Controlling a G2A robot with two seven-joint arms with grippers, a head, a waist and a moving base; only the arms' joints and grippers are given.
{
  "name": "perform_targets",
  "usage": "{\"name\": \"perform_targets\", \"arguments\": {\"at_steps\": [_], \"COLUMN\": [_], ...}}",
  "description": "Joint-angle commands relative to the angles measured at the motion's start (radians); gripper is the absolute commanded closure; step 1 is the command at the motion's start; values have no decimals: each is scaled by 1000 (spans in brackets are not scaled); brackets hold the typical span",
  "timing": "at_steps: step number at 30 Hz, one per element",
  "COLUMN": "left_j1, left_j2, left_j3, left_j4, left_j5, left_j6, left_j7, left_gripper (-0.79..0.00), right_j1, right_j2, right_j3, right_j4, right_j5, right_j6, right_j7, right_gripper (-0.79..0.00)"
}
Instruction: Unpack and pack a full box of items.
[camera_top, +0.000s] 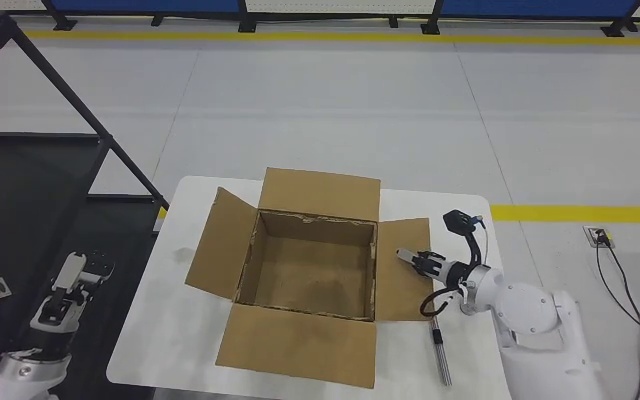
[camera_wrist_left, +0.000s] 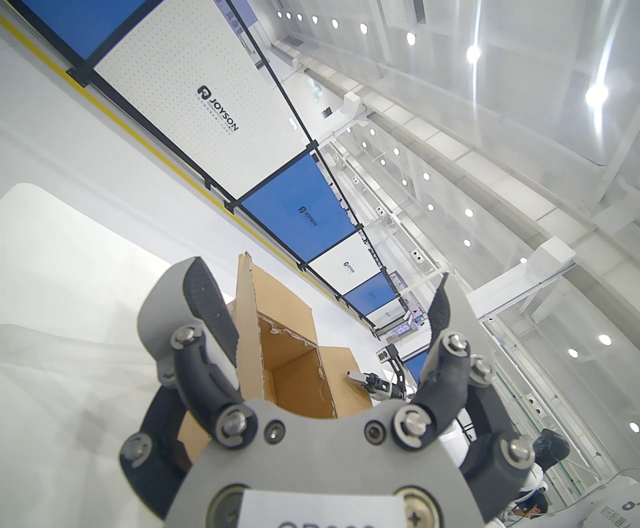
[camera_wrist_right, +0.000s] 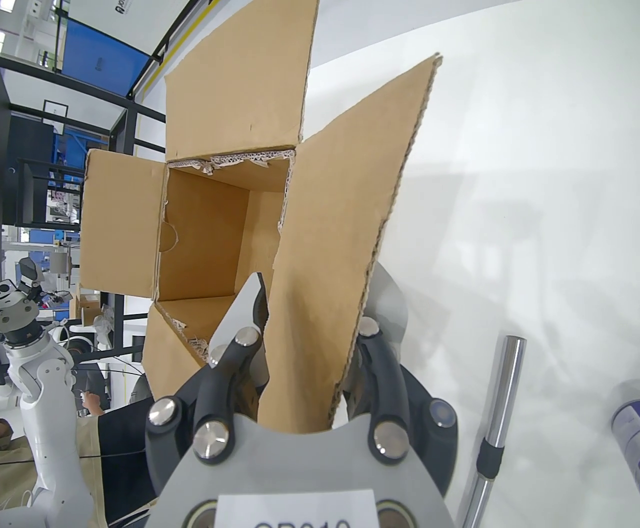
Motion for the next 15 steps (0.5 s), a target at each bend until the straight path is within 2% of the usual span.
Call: {"name": "perform_targets", "arguments": {"at_steps": [1,15], "left_j1": [0,10], "left_j2": [1,5], "left_j3": [-3,-17], "left_j4": [4,10], "left_j5": [-4,-21], "left_j6": [-2,-11], "left_j7": [-1,-9], "left_gripper": [-785,-785], "right_j1": [3,25], "right_j2": [2,15], "right_j3": [-7,-60], "right_j4": [5,21], "right_j5": [2,18], "right_j6": [2,12], "right_j7": [-2,-27], "right_gripper": [-342,-351]}}
